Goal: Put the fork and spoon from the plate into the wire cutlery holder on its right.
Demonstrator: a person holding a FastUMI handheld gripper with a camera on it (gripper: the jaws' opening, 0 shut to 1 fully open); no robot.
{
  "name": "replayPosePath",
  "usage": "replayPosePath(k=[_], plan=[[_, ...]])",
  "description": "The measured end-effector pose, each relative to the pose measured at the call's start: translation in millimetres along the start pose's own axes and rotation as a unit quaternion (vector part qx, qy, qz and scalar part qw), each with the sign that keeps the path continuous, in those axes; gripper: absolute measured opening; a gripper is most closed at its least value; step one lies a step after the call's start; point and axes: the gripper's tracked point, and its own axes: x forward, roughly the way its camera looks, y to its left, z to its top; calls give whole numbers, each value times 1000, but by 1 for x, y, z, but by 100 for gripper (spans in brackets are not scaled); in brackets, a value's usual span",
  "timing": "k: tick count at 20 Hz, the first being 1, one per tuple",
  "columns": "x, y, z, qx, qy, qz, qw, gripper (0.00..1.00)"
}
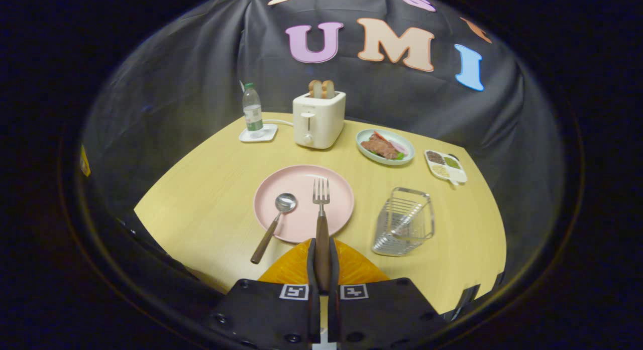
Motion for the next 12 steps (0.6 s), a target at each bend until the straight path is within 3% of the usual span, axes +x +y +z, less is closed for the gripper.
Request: replayPosePath(k=[8,12], plan=[[-41,-105,14,11,54,-69,996,9],[-38,-117,-2,19,119,-55,991,9]])
